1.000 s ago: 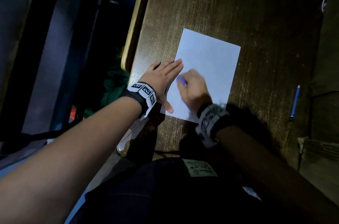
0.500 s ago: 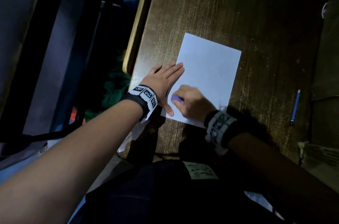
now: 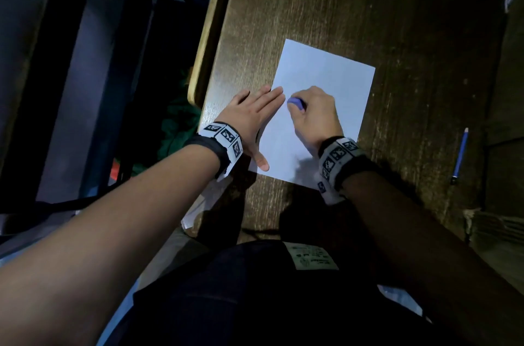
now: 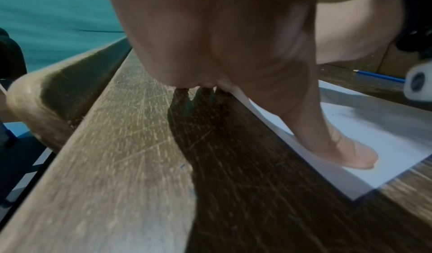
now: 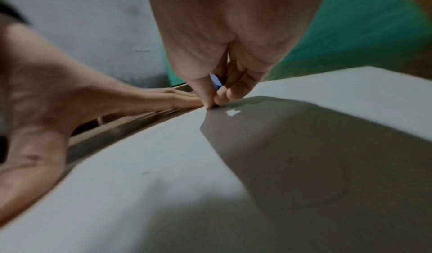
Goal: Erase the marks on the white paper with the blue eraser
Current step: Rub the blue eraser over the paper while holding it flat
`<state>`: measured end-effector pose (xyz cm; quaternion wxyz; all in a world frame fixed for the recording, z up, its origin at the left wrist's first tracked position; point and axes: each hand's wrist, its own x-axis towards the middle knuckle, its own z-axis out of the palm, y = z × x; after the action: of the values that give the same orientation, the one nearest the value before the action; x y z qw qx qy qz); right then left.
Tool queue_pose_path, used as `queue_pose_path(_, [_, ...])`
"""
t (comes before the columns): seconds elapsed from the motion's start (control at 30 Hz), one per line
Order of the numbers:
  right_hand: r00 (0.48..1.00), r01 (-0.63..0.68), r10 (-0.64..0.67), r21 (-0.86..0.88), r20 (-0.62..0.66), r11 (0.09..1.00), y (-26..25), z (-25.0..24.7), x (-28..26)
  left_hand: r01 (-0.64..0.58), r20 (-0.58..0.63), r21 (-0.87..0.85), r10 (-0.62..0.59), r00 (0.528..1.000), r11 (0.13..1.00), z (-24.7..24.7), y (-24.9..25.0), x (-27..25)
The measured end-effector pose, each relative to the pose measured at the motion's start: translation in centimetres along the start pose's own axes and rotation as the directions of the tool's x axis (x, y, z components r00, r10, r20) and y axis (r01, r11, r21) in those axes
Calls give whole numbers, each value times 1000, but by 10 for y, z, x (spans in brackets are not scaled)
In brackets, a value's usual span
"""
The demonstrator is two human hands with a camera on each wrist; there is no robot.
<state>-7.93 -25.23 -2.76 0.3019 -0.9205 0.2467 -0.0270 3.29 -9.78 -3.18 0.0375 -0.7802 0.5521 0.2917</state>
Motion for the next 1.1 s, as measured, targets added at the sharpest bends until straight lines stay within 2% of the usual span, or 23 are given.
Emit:
queue_pose_path(0.03, [999,-14,14,16,-29,1000,-1,4,-5,-1,-1,3,1,1000,1000,-1,1,0])
queue_pose_path(0.1, [991,121,-124,67,44,990,-12,15,-37,1,0,24,-1,1000,1000,-2,3,0])
queue_pose_path(0.17, [919,299,-322,131,225,945,-17,15,-66,12,-5,51,-12,1000,999,-3,3,0])
queue_pose_path(0.2, [893,317,-347,147,285,937,-16,11,-61,13,-8,52,-13,1000,999,-3,2,0])
queue_pose_path(0.23, [902,295,-320,129,289,947,-13,5,-46,9,-11,41,-8,1000,999,-3,2,0])
queue_pose_path(0.27, [941,235,-246,72,235,969,-10,1,-28,4,-13,24,-3,1000,1000,-2,1,0])
queue_pose_path(0.33, [998,47,-47,-7,47,999,0,-6,-1,0,-4,10,0,1000,1000,-1,1,0])
queue_pose_path(0.4, [998,-40,41,11,-53,999,6,1,-3,0,0,13,0,1000,1000,-1,1,0])
queue_pose_path(0.47, [993,112,-114,56,23,992,-5,13,-33,2,-7,26,-2,1000,1000,-2,2,0])
queue_pose_path(0.53, [920,317,-336,122,202,940,-12,15,-64,12,-4,49,-12,1000,999,-3,3,0])
queue_pose_path(0.57, [889,346,-371,139,268,928,-12,11,-60,14,-4,50,-14,1000,999,-4,2,0])
queue_pose_path(0.6, [897,319,-343,127,279,939,-10,7,-46,10,-6,40,-10,1000,999,-3,3,0])
queue_pose_path(0.63, [938,248,-258,69,232,966,-9,2,-28,5,-12,23,-5,1000,1000,-3,3,0])
queue_pose_path(0.67, [979,151,-151,12,135,988,-6,0,-12,1,-14,8,-1,1000,1000,-2,2,0])
queue_pose_path(0.73, [999,-19,19,2,-35,1000,2,0,5,2,-5,-1,-2,1000,1000,-2,2,-1])
queue_pose_path(0.77, [998,-22,23,28,-58,999,-1,4,-1,2,-2,1,-2,1000,1000,-3,2,-1])
queue_pose_path(0.83, [990,126,-131,98,43,987,-15,16,-32,9,0,22,-9,1000,1000,-4,3,0])
queue_pose_path(0.9, [920,286,-321,177,225,942,-22,17,-63,17,4,42,-17,1000,999,-3,3,1])
queue_pose_path(0.93, [895,309,-350,181,277,934,-20,13,-58,19,3,42,-19,1000,999,-3,3,2])
queue_pose_path(0.97, [903,294,-325,146,280,945,-18,9,-43,17,2,35,-17,1000,999,-3,2,2])
queue_pose_path(1.0, [941,242,-254,79,223,967,-15,7,-25,14,0,23,-14,1000,1000,-2,2,1])
queue_pose_path(1.07, [997,74,-74,10,35,997,-5,3,0,7,0,6,-7,1000,1000,-1,1,0])
queue_pose_path(1.1, [999,13,-12,21,-35,1000,-2,5,2,6,4,5,-6,1000,1000,-1,1,0])
